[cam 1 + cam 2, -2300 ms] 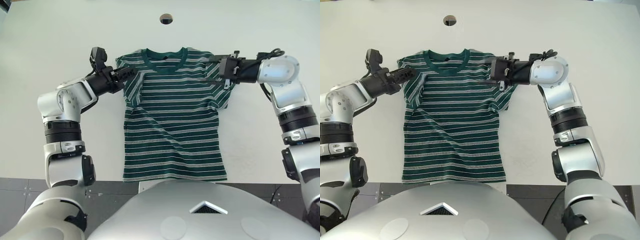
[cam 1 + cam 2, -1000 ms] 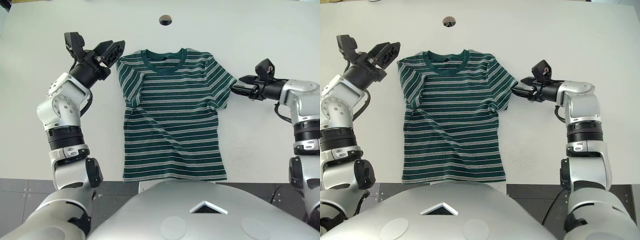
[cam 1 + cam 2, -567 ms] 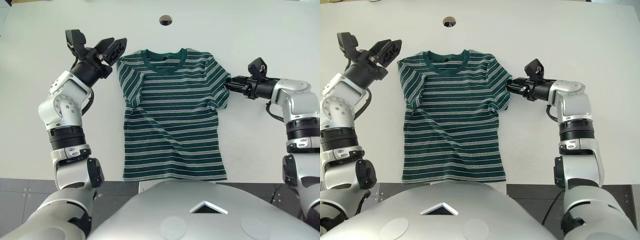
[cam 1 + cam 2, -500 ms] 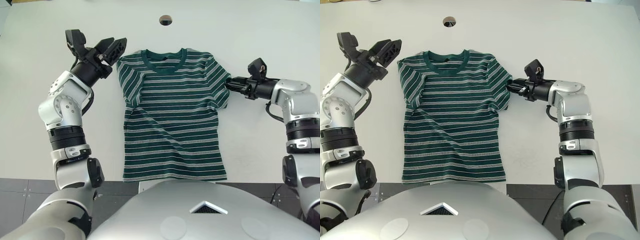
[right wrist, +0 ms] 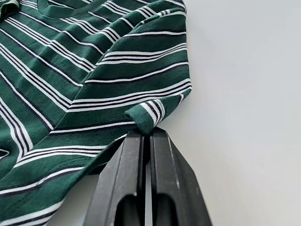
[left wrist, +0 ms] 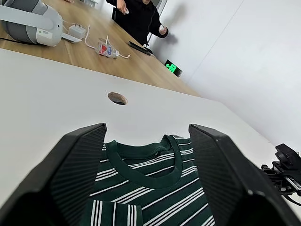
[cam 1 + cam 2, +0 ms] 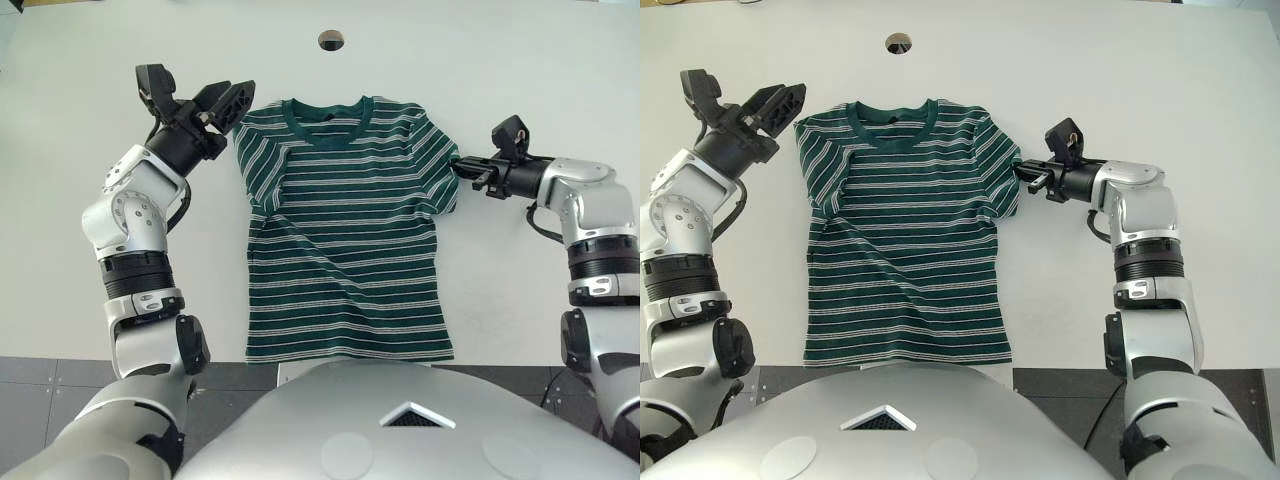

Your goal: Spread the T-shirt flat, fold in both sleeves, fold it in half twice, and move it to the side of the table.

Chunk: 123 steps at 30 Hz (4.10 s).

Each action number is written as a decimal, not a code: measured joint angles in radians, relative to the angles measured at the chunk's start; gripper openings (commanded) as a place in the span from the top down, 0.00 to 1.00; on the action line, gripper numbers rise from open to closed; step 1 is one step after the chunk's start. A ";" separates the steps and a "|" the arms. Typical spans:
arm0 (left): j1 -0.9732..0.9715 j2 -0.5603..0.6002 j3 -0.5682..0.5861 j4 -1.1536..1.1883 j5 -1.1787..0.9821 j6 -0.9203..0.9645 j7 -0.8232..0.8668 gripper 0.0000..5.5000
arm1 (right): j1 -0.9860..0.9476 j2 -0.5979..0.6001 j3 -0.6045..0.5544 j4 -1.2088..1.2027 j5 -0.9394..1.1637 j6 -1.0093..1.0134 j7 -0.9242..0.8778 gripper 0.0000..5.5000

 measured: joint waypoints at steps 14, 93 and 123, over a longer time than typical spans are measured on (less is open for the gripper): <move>-0.013 0.000 0.001 0.022 0.000 -0.001 -0.002 0.40 | 0.056 -0.027 0.004 -0.270 0.028 0.146 -0.002 0.98; -0.113 -0.073 0.007 0.090 -0.022 0.000 0.003 0.40 | -0.297 0.295 0.397 0.386 -0.331 -0.538 -0.359 0.59; 0.521 0.346 -0.126 -0.284 0.598 -1.119 -0.318 0.40 | 0.257 -0.203 -0.093 -0.237 0.186 -0.878 0.275 0.59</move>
